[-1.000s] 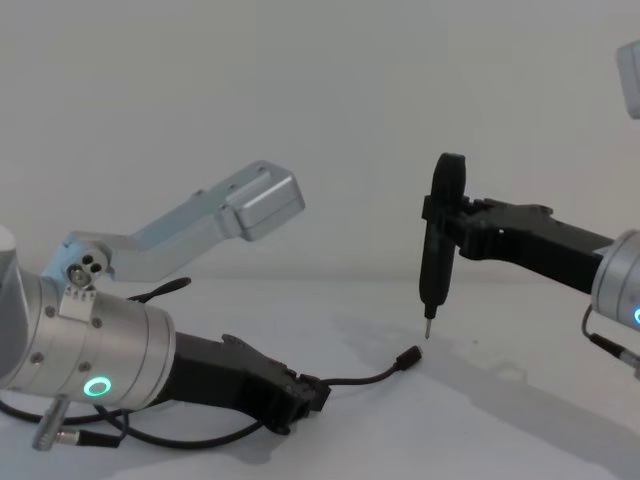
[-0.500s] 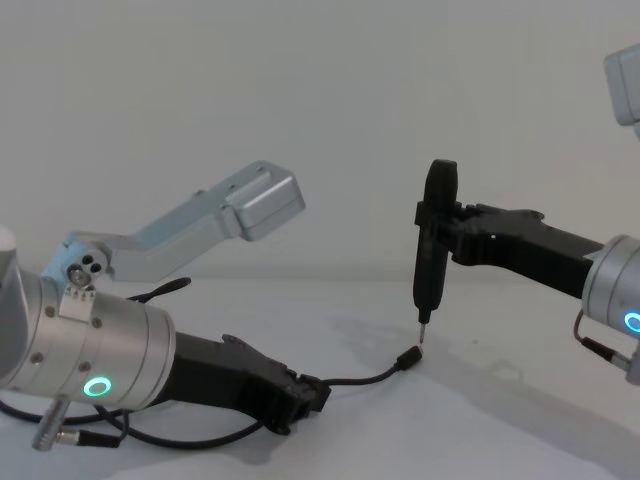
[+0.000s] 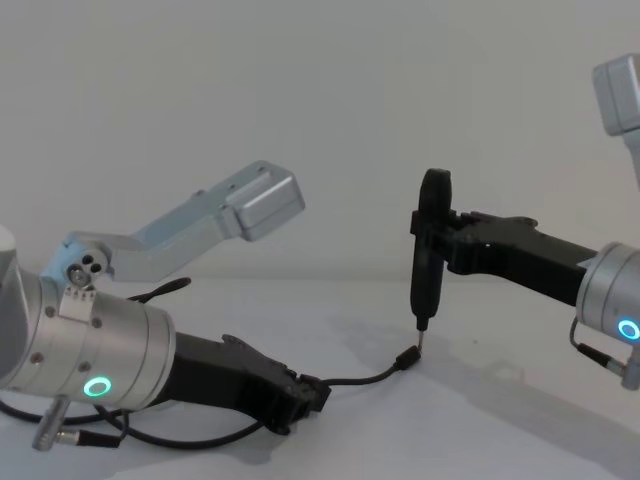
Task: Pick up the data cable with the one hand.
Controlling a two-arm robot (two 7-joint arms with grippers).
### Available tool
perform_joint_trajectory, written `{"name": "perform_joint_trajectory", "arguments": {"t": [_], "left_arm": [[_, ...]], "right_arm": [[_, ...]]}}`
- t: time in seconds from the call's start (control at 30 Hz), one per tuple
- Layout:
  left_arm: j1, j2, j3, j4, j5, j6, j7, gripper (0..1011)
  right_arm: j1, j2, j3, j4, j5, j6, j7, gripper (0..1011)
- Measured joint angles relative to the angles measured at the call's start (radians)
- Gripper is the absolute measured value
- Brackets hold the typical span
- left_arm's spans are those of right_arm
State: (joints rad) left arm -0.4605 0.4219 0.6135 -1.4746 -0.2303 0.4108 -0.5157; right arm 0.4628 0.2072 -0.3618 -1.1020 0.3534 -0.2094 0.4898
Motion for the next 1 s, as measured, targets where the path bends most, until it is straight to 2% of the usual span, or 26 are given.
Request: {"name": "perform_joint_trajectory", "arguments": {"t": [1.0], "left_arm": [[0.0,0.0,0.0,0.0,0.0,0.0,0.0,42]], "right_arm": [[0.008,-0.003,-0.003,0.017,-0.01,-0.008,0.005,275]]}}
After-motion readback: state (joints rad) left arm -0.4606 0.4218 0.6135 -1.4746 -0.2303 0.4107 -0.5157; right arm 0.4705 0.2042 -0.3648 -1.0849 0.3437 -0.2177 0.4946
